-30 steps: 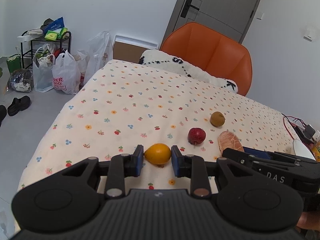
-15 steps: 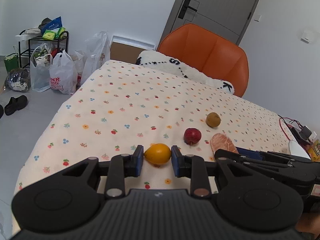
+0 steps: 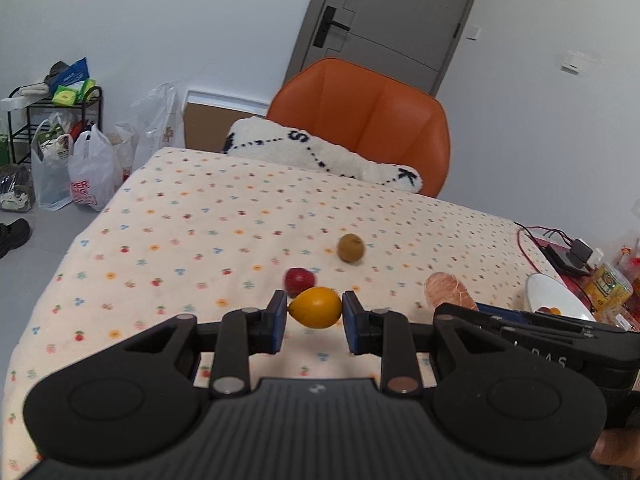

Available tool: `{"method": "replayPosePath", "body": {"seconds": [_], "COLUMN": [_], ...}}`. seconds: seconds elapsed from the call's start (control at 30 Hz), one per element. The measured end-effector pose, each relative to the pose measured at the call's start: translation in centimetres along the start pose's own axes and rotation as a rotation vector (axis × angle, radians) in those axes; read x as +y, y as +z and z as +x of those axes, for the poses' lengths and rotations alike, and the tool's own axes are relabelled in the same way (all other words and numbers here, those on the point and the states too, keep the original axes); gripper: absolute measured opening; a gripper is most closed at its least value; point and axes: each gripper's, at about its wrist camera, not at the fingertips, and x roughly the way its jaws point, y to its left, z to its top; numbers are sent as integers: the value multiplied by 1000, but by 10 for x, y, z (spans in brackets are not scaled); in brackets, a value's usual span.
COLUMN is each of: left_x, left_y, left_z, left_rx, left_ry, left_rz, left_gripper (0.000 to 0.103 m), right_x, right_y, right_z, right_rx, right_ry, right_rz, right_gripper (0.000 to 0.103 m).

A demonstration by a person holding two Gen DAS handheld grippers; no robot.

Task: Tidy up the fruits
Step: 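Lift and carry the netted fruit in the right tool and yellow fruit in the left tool to the plate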

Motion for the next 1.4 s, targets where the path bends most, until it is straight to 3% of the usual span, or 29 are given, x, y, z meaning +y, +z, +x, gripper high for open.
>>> {"method": "replayPosePath", "body": {"seconds": [0.7,1.4], "left_x": [-102,-187], "left_y": [-3,-17], "left_z": [17,47], "left_rx": [9,63], "left_ry": [-141,-203], "left_rz": [127,249], "left_gripper": [28,28], "right_x": [-76,-161], "right_y": [-4,-26], "right_z": [-71,-106], "right_rx": [-107,-170], "right_ry": [-123,-181], "right_rz": [87,226], "right_gripper": [33,33]}}
